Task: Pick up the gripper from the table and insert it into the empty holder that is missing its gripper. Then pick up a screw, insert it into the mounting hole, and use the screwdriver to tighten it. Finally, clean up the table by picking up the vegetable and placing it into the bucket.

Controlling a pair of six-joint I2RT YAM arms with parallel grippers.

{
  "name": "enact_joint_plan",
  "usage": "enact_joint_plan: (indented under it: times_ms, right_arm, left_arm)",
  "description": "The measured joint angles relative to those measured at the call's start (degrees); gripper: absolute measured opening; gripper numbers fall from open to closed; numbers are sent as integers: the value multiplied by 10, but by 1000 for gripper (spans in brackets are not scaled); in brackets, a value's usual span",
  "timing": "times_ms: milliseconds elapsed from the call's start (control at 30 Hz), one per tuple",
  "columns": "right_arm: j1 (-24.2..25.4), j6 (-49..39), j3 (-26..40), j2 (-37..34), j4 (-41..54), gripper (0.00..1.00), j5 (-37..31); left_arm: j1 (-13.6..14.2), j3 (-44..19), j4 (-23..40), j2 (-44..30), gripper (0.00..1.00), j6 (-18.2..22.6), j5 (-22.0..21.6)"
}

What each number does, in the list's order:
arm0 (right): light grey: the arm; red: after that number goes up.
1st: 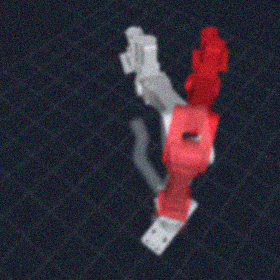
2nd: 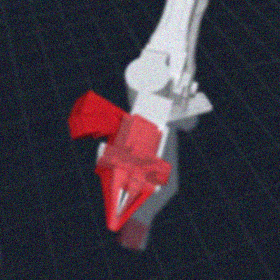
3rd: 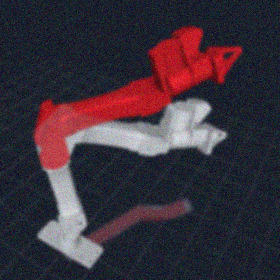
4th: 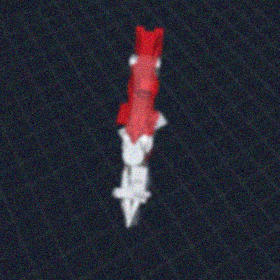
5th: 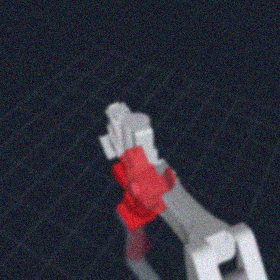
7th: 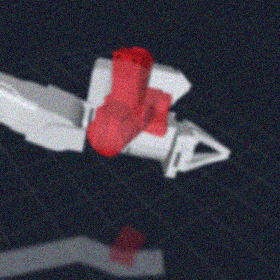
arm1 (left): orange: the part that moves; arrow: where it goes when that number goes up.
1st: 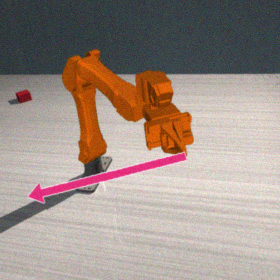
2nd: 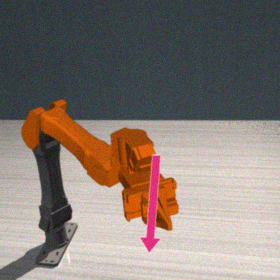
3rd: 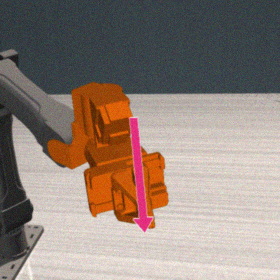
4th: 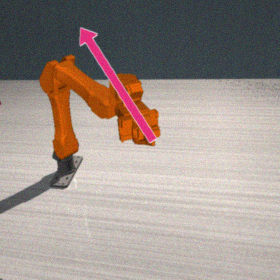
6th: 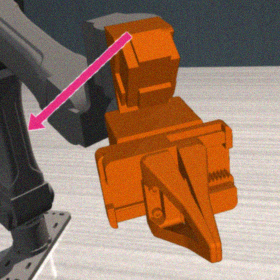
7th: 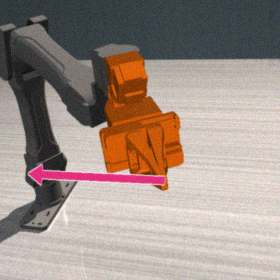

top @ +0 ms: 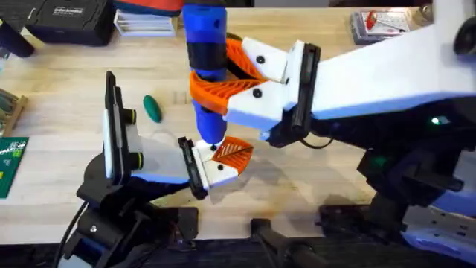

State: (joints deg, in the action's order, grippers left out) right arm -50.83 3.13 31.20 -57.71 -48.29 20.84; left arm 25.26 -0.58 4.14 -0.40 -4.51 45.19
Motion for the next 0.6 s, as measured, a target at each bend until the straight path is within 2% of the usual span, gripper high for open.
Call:
enact_joint_plan:
  times_ms: [600]
  right_arm:
    - [0, 11, 0, 0, 16, 23, 0]
  left_arm:
    - [0, 0, 0, 0, 5, 0, 0]
